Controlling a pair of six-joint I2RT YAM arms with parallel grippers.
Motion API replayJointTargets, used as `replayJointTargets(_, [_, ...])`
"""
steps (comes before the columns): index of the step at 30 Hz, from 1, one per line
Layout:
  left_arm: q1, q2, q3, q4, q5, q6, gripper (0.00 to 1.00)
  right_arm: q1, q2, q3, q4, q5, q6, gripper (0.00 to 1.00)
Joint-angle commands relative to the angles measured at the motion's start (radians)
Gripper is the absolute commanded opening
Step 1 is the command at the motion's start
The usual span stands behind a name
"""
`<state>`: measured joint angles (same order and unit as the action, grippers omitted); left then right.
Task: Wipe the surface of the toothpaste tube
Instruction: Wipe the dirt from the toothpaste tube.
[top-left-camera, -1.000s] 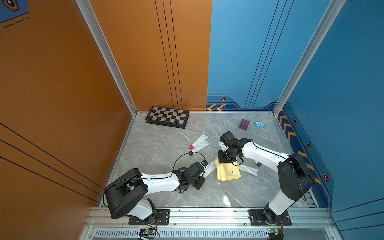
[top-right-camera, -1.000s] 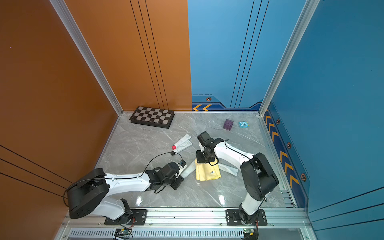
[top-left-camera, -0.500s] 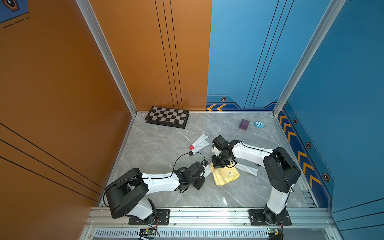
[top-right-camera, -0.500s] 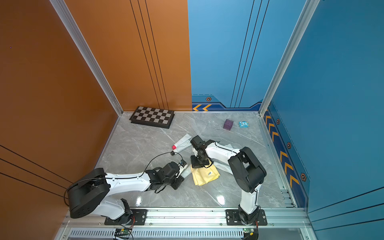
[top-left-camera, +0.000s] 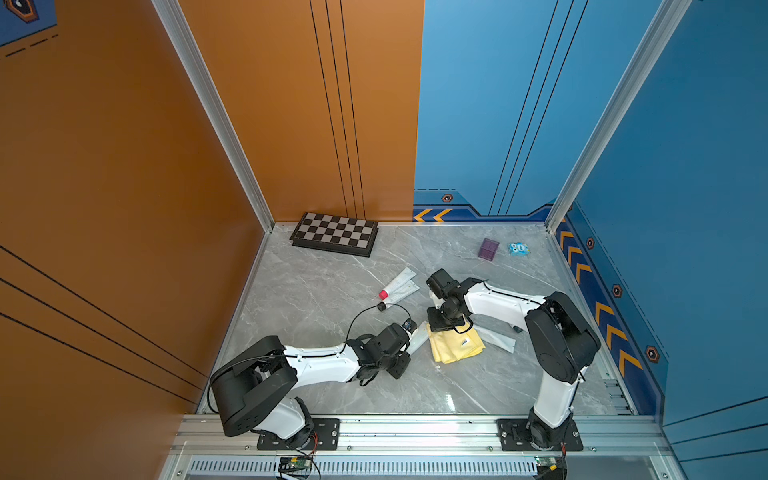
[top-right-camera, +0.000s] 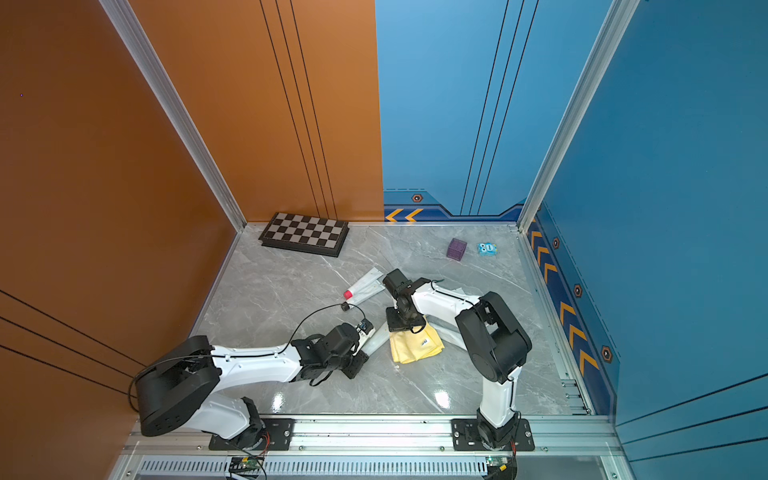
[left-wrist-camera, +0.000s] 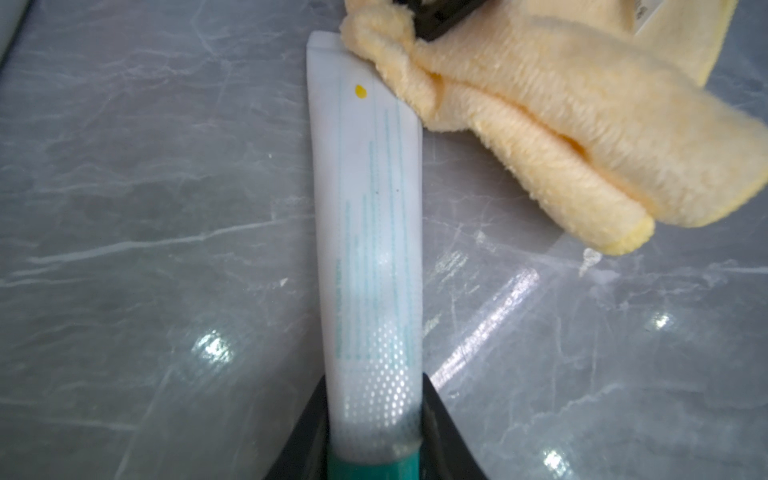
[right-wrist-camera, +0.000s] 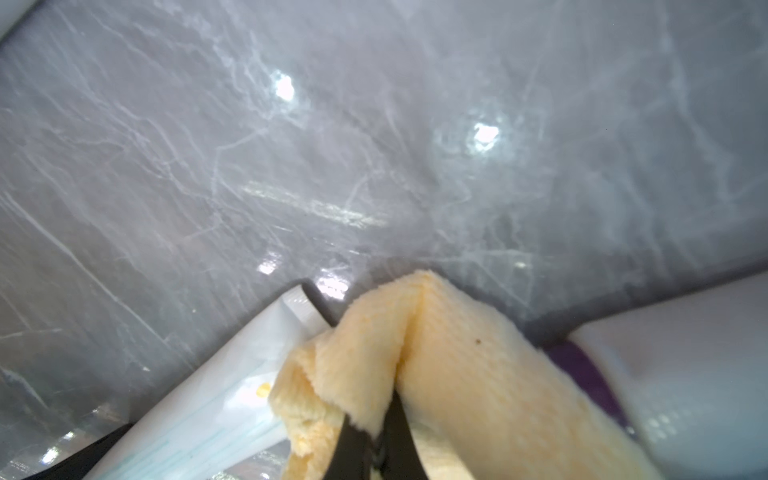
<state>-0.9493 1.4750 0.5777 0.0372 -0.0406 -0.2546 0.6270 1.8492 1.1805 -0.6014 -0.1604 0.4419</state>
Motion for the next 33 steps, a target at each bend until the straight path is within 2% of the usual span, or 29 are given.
replayJointTargets(1, [-0.002,0.041,-0.019,-0.092,0.038,0.003,0.24,-0.004,-0.032,-0.006,0.013,-0.080,-0.004,0.00])
replayJointTargets(6, [-0.002,0.042,-0.019,-0.091,0.036,0.003,0.24,0.014,-0.018,0.038,0.034,-0.214,0.010,0.00])
replayJointTargets(14, [-0.006,0.042,-0.017,-0.091,0.038,0.003,0.24,0.026,0.012,0.054,0.034,-0.238,0.015,0.00])
replayJointTargets(17, [-0.007,0.038,-0.019,-0.089,0.038,0.003,0.24,0.030,0.054,0.068,0.024,-0.187,0.014,0.00])
replayJointTargets(22, [-0.008,0.033,-0.022,-0.089,0.038,0.003,0.24,0.033,0.088,0.093,-0.072,0.046,-0.021,0.00])
replayJointTargets(26, [-0.007,0.041,-0.018,-0.089,0.039,0.006,0.23,0.037,0.090,0.086,-0.104,0.153,-0.034,0.00])
replayJointTargets(28, [-0.007,0.043,-0.018,-0.088,0.038,0.006,0.23,0.042,0.080,0.074,-0.096,0.121,-0.037,0.00])
replayJointTargets(33, [-0.007,0.043,-0.018,-0.088,0.034,0.006,0.23,0.068,0.044,0.033,-0.027,-0.054,-0.028,0.00])
